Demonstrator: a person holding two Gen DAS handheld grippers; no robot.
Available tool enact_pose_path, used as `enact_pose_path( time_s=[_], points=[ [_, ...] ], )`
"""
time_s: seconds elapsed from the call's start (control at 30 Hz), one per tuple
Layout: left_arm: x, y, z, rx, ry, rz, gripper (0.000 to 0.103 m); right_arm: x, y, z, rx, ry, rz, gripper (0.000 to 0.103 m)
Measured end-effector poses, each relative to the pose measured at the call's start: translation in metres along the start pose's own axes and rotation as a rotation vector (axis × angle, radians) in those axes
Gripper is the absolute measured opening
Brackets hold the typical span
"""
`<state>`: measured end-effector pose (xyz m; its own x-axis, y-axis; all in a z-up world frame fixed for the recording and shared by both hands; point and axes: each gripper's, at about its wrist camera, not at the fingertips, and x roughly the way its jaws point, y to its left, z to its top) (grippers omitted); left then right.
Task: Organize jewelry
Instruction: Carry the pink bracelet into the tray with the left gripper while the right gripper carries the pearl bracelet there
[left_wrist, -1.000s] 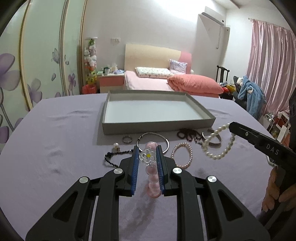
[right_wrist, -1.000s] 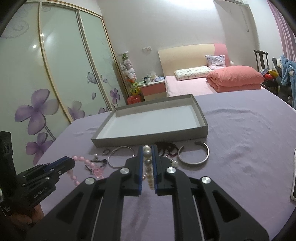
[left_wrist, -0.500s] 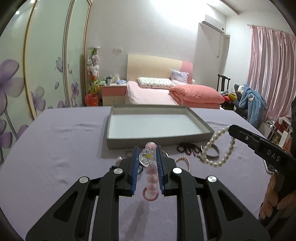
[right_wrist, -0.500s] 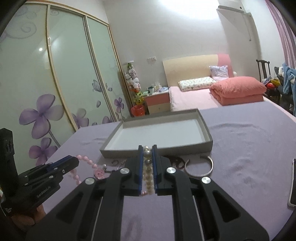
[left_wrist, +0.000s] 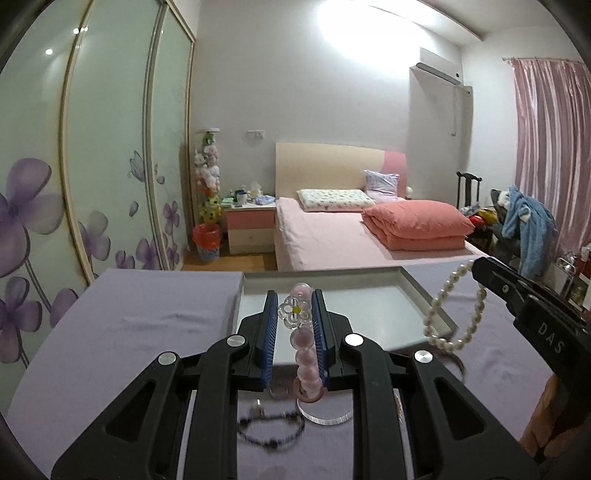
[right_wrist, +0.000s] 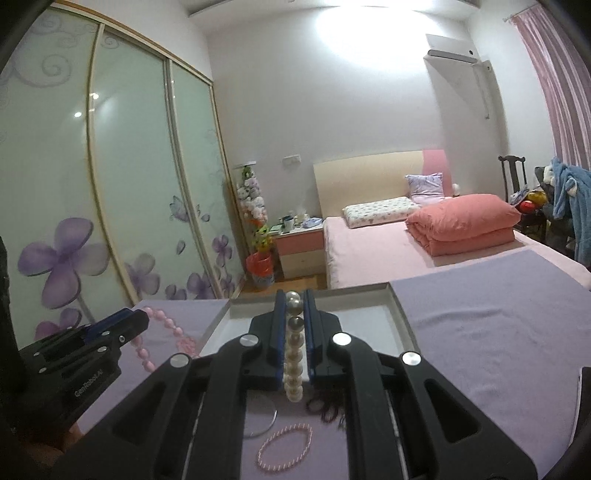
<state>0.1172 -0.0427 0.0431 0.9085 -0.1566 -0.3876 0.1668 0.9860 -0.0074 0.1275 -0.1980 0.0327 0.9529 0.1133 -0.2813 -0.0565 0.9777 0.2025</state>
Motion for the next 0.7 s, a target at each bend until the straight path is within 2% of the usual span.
enact_pose_path(
  time_s=[0.33,0.7],
  points=[
    [0.054,-0.007,0.004,0.01,0.04,0.04,0.019,0.07,-0.015,0.007,0.015,0.054,-0.056,0.01],
    [0.108,-0.005,0.005,0.0,0.112,0.012,0.019,0.15,-0.031,0.0,0.045,0.181,-0.062,0.01]
  ],
)
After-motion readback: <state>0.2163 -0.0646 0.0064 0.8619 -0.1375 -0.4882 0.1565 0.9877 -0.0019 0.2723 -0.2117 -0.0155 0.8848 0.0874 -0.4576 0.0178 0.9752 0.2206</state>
